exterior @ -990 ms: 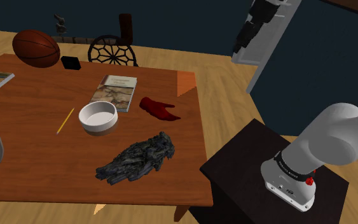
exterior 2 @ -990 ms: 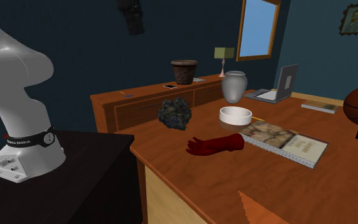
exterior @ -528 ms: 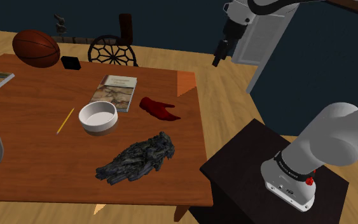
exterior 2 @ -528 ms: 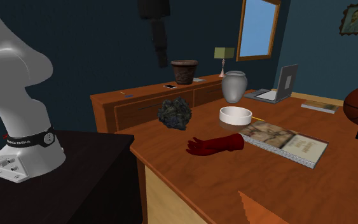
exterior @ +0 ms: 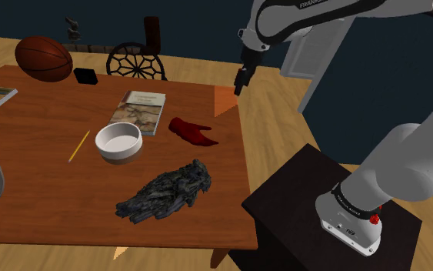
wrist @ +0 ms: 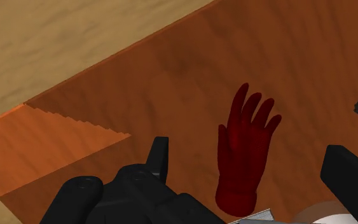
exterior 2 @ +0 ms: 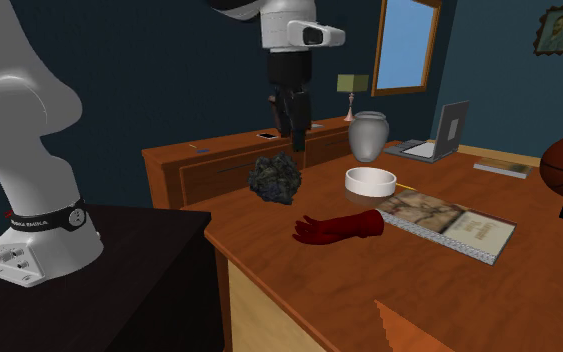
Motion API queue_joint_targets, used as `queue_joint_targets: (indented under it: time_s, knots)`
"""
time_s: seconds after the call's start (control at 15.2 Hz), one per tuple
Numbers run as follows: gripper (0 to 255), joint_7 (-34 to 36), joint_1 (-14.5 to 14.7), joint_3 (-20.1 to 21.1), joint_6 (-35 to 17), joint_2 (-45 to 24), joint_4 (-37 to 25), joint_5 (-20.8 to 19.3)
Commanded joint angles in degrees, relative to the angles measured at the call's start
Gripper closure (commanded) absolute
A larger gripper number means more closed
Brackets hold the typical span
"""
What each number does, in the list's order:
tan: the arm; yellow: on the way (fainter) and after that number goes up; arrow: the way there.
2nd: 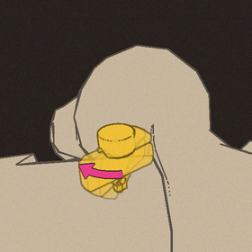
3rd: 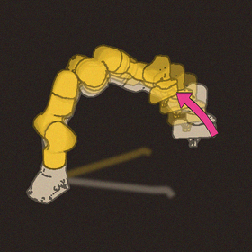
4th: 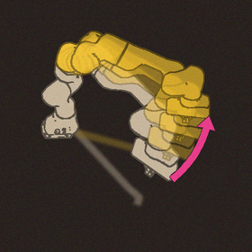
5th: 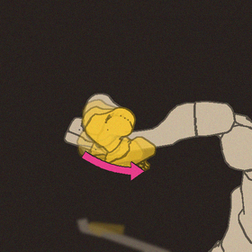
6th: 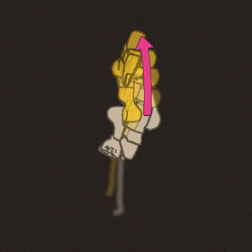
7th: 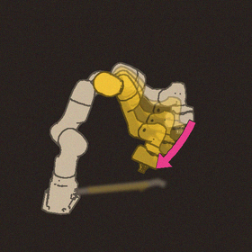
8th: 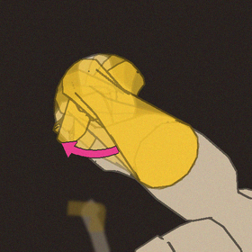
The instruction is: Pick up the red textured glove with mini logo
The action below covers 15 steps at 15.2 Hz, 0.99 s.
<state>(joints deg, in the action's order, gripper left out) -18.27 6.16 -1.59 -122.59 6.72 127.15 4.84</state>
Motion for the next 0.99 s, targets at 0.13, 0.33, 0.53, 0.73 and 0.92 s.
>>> queue_joint_targets:
  time_s: [0.13, 0.33, 0.53, 0.73, 0.92]
  knots:
    - [0, -1.3, 0.9, 0.8, -2.8, -8.3, -3.6, 0.0]
    - [0, -2.3, 1.5, 1.4, -4.4, -14.8, -7.1, -0.2]
    - [0, -3.0, 2.1, 2.0, -5.5, -21.2, -11.0, -0.6]
    - [0, -3.7, 2.7, 2.6, -6.2, -27.7, -15.4, -1.2]
    - [0, -4.3, 3.4, 3.1, -6.4, -34.2, -20.3, -1.9]
